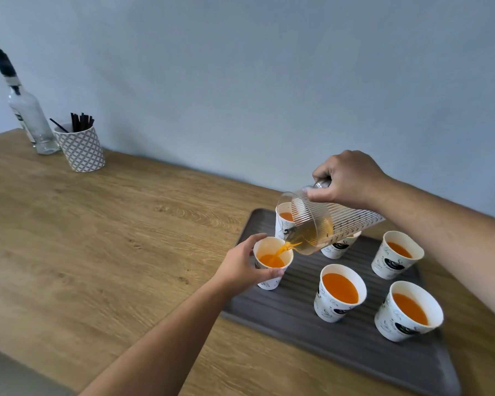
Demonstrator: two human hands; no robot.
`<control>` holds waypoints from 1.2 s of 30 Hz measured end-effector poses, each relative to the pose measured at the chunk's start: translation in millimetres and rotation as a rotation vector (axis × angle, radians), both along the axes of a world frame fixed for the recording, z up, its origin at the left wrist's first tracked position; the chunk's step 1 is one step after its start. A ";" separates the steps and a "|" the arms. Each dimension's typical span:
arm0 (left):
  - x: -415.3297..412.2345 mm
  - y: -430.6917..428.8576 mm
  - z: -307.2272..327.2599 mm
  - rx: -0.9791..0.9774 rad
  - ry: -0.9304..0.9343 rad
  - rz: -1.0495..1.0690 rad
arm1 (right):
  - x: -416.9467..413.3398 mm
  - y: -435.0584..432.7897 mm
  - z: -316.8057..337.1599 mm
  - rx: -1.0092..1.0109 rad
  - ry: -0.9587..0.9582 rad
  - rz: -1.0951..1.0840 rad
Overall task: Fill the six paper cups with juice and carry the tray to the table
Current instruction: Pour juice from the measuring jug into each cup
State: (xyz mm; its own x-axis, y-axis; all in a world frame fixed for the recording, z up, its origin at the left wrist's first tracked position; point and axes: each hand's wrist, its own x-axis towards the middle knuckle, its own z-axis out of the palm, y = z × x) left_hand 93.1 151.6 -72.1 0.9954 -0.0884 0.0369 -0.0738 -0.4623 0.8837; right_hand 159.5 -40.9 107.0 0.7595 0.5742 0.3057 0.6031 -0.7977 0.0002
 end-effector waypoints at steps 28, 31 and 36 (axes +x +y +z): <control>2.3 -0.1 -7.0 -0.033 0.007 0.004 | -11.9 26.7 -3.0 -0.245 -0.252 0.181; 2.6 0.8 -8.1 -0.032 0.009 -0.006 | -12.0 29.1 -4.4 -0.221 -0.321 0.262; 4.2 2.3 -9.5 -0.040 0.023 -0.019 | -15.5 33.7 0.0 -0.210 -0.399 0.331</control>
